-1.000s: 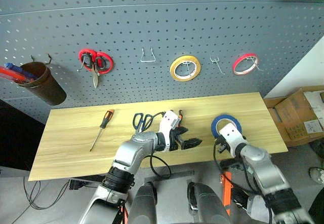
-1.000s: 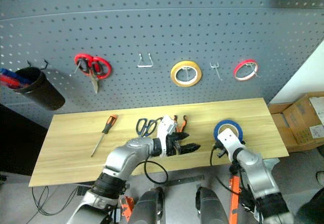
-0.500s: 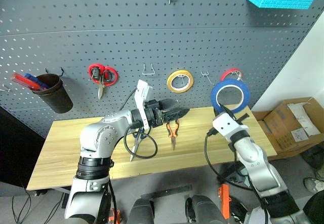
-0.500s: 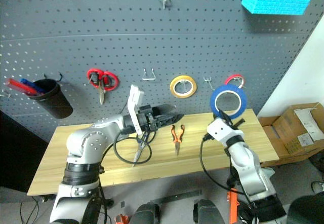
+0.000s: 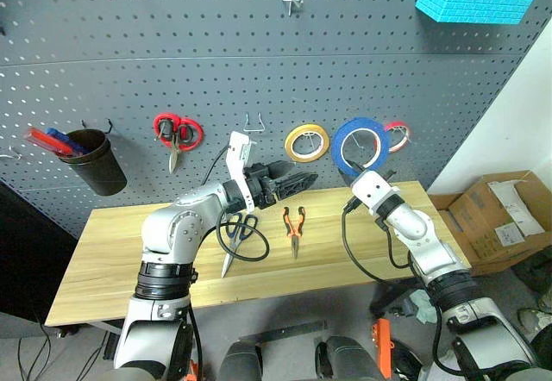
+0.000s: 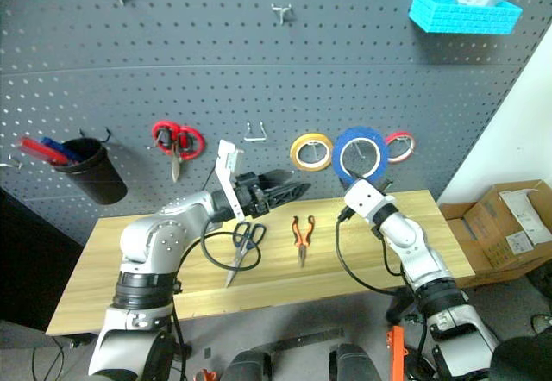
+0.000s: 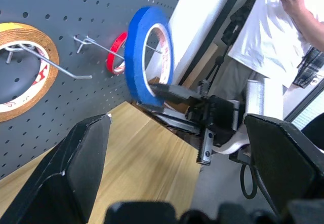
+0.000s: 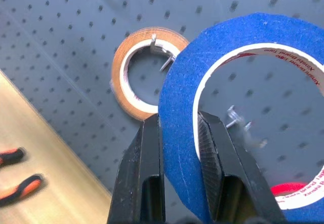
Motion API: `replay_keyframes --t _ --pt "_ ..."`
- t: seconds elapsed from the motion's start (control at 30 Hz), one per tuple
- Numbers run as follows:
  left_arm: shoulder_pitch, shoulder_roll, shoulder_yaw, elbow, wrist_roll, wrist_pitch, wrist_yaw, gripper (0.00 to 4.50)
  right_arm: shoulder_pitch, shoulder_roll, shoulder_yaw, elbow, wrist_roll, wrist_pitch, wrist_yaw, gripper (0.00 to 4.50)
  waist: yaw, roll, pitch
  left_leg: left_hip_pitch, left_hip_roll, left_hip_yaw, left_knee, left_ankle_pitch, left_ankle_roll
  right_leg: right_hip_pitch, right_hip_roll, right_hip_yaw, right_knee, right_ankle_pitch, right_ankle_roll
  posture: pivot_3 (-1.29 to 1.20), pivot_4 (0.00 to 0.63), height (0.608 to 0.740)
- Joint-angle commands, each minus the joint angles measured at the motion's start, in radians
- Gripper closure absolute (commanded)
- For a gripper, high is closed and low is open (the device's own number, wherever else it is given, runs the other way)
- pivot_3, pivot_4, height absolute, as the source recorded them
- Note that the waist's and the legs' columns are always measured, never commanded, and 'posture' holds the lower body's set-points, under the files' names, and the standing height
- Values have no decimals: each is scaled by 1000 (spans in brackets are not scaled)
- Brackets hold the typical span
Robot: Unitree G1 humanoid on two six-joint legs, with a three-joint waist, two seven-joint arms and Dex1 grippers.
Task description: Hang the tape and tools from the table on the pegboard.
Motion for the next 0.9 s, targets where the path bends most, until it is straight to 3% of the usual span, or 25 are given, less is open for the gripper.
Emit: replay_keyframes --t 0.03,0.23,0.43,0.63,0.77,0.9 --pt "-6 0 8 -37 -13 -20 7 0 -58 0 -46 31 62 -6 55 3942 1 0 0 0 0 0 0 0 0 0 0 0 0 0 0 98 0 740" --pt "-18 -11 1 -32 -9 -25 20 0 -112 29 -79 103 134 59 129 3942 5 0 -1 5 0 1 0 0 0 4 1 2 1 0 0 99 0 740" --pt "-17 -6 -8 -29 -6 -26 14 0 -104 41 -90 85 142 89 145 2171 8 0 -1 8 0 4 0 0 0 4 1 6 3 0 0 95 5 740" --pt "-17 -5 -9 -29 -8 -21 16 0 -50 53 -106 28 147 141 115 72 8 0 -1 14 0 10 0 0 0 6 2 12 6 0 0 93 13 740" --pt "22 -2 -6 -48 3 -21 42 0 56 63 -84 -90 114 247 95 30 9 0 -1 15 0 10 0 0 0 6 2 14 9 0 0 95 29 740" --pt "119 17 -44 -42 117 -86 118 0 153 103 -70 -248 148 548 108 30 9 0 -1 18 1 12 -1 0 0 5 4 18 11 0 0 99 48 740"
